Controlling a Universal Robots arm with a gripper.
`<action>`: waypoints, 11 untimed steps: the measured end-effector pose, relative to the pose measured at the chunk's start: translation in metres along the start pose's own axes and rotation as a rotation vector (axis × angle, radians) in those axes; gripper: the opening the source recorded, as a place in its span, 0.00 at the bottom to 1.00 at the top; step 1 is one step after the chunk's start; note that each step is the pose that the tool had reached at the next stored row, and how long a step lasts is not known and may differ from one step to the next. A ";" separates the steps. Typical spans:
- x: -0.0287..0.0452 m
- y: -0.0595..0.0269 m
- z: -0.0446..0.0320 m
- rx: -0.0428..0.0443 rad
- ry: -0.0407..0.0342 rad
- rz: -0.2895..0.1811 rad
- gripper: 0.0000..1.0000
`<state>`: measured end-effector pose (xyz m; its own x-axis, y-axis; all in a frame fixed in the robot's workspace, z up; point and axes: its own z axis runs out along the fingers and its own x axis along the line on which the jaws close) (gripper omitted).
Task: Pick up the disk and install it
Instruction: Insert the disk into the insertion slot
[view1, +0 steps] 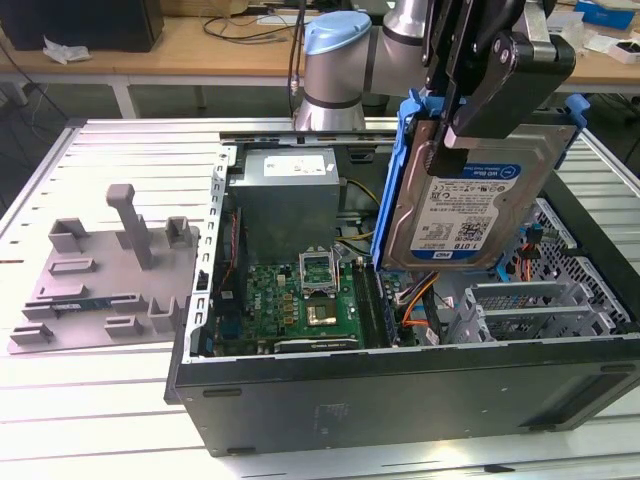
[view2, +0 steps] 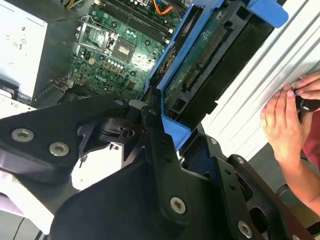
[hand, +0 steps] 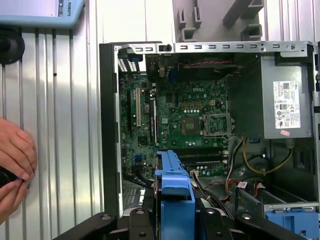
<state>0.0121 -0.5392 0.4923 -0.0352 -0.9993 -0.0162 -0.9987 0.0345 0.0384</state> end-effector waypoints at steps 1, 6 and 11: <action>0.0000 0.0000 0.0000 0.0001 0.0004 0.000 0.37; -0.0001 0.0000 -0.0002 0.0000 0.0019 0.000 0.37; -0.0001 -0.0014 -0.0002 0.0001 0.0028 0.000 0.37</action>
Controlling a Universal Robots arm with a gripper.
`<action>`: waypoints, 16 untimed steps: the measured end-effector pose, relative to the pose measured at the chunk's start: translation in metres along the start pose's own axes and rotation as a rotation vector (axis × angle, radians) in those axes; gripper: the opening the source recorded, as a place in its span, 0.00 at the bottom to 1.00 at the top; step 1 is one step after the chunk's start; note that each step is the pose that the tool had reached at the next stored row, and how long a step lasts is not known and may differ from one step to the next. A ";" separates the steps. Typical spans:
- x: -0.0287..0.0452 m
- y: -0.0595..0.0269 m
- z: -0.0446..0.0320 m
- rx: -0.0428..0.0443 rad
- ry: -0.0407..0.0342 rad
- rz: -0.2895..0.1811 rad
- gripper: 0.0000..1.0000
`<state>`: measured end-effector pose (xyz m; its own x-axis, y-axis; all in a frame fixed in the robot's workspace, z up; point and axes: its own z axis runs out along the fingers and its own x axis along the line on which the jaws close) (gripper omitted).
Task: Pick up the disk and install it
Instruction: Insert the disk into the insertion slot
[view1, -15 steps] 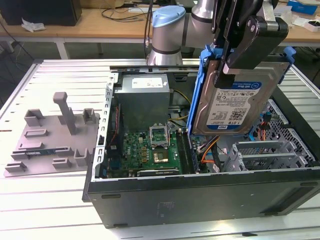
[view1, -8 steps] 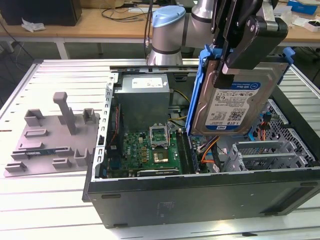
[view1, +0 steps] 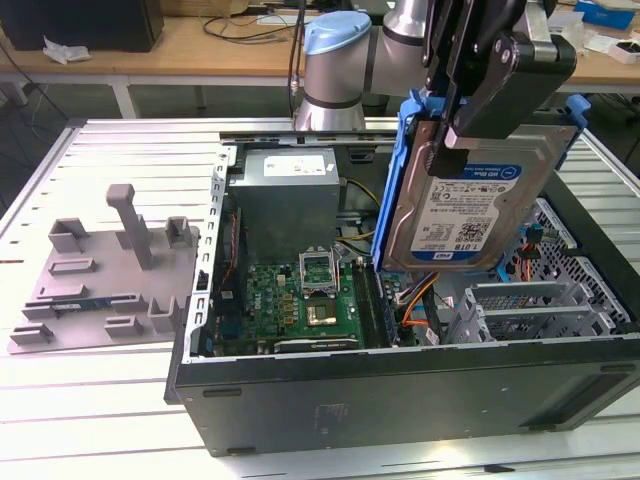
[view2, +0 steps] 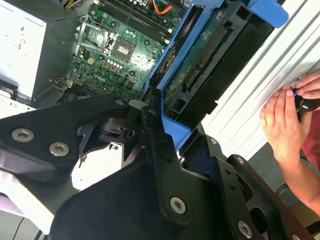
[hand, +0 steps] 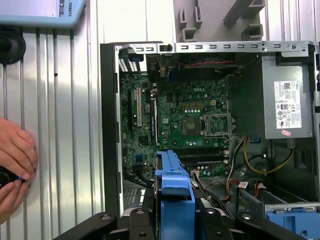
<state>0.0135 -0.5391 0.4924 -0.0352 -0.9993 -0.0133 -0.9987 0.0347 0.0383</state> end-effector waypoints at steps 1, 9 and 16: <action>-0.0001 -0.0010 0.0000 0.0001 0.0000 0.000 0.37; -0.0005 -0.0182 -0.0006 0.0000 0.0001 -0.001 0.37; -0.0006 -0.0365 -0.0012 -0.0001 0.0002 -0.002 0.37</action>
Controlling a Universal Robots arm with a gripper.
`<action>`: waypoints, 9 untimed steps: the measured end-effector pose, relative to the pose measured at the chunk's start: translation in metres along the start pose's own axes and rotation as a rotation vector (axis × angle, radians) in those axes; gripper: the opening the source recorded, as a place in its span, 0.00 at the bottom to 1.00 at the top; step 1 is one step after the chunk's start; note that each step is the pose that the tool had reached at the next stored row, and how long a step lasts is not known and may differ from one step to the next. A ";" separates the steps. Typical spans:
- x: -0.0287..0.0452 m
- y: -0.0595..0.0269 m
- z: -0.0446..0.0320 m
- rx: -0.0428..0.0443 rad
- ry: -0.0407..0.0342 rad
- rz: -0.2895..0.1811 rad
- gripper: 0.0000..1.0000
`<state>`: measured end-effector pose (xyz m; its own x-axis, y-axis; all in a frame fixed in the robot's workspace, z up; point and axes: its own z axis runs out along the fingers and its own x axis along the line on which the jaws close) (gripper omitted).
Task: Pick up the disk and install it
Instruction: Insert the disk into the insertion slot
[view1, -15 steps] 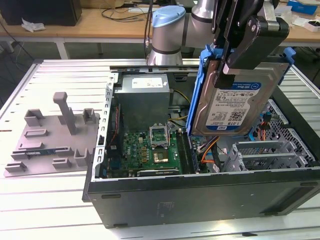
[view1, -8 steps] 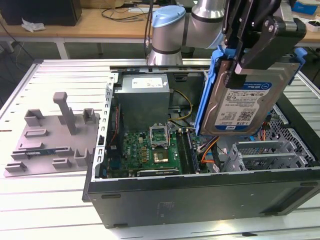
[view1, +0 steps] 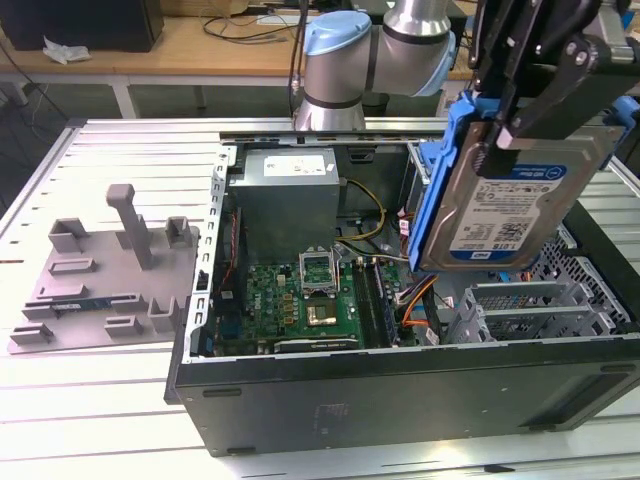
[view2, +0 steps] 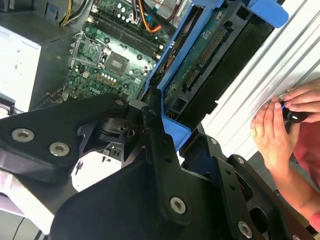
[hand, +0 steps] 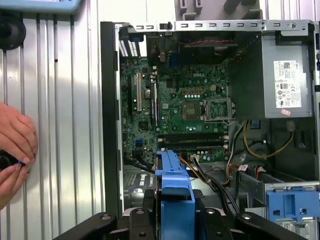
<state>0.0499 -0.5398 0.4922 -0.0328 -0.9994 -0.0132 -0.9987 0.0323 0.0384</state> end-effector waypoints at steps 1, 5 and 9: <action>0.0000 -0.0036 -0.0001 0.0000 0.0000 -0.001 0.37; 0.0005 -0.0245 -0.0006 0.0000 0.0003 -0.007 0.37; 0.0012 -0.0392 -0.0005 -0.0001 0.0004 -0.013 0.37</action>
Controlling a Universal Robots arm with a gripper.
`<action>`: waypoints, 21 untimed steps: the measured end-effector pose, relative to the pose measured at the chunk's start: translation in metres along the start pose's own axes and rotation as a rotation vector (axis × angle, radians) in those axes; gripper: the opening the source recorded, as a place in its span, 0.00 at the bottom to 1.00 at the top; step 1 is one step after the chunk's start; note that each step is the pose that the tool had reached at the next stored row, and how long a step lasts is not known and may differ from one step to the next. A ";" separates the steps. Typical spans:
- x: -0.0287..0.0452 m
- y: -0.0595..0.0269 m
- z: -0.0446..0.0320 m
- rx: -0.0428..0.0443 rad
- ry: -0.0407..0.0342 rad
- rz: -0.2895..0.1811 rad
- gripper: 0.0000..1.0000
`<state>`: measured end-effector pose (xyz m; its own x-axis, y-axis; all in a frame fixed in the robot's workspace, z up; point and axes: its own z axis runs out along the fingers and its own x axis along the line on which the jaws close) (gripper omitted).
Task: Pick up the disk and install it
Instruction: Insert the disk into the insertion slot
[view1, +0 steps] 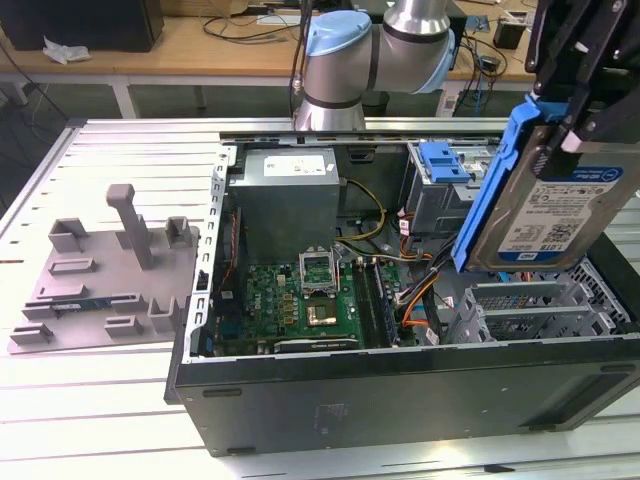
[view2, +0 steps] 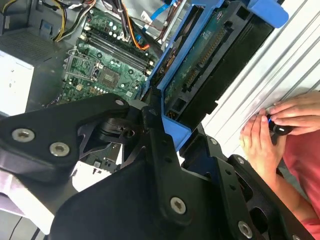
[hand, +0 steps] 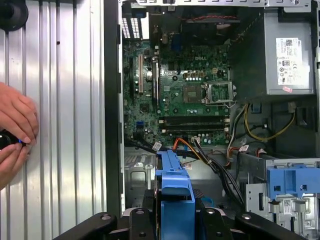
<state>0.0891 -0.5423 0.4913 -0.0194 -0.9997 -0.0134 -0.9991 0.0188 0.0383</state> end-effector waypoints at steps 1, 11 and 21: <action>0.0002 -0.0021 0.0000 0.0000 0.0001 -0.001 0.37; 0.0027 -0.0127 0.0007 0.0042 0.0005 -0.010 0.37; 0.0026 -0.0161 0.0007 0.0042 0.0005 -0.013 0.37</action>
<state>0.1051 -0.5452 0.4899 -0.0068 -0.9999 -0.0133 -0.9994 0.0063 0.0340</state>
